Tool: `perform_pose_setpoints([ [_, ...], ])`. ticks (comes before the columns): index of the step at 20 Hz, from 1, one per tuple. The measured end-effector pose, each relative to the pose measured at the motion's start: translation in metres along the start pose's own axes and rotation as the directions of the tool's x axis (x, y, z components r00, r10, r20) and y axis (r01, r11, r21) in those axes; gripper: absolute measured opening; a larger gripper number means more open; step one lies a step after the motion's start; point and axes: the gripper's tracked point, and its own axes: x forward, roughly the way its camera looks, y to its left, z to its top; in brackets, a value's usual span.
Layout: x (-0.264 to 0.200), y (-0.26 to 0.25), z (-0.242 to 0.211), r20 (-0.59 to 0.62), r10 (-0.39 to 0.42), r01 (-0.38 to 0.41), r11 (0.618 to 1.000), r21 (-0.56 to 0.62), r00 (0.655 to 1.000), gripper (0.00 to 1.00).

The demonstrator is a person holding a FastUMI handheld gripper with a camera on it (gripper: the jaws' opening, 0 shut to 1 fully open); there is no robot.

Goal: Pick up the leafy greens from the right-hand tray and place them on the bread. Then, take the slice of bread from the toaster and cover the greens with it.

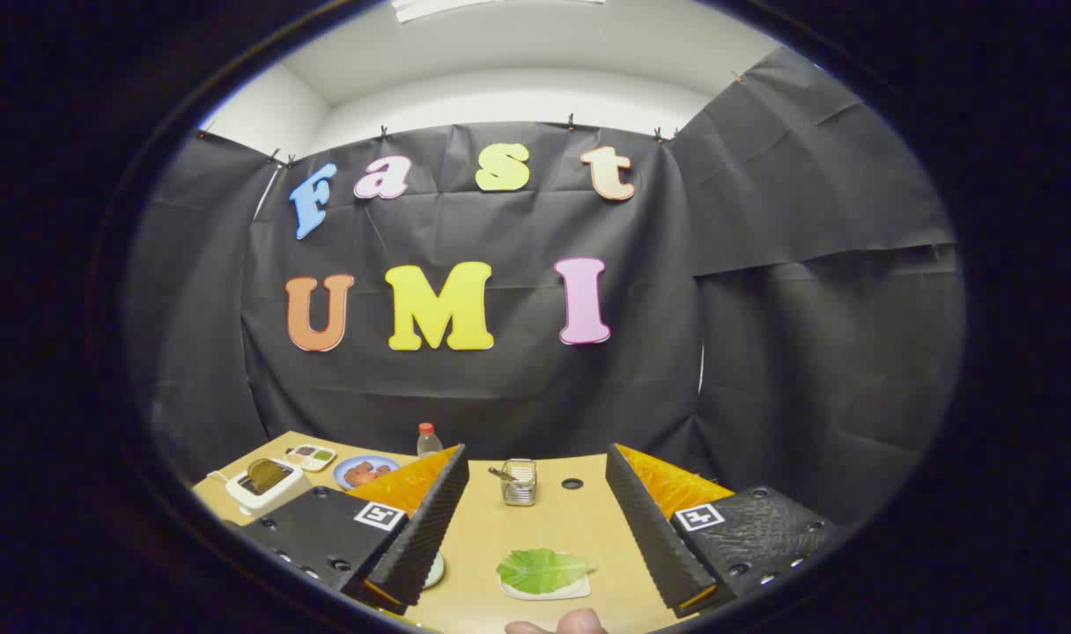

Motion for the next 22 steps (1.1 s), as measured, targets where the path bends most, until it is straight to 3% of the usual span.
perform_pose_setpoints([
  [12,0.004,0.002,-0.004,-0.019,0.04,-0.04,0.999,-0.009,0.999,0.95],
  [19,0.017,-0.028,-0.043,-0.093,0.012,-0.016,0.999,-0.048,0.996,0.95],
  [22,0.029,-0.037,-0.075,-0.16,0.031,-0.04,0.998,-0.05,0.987,0.95],
])
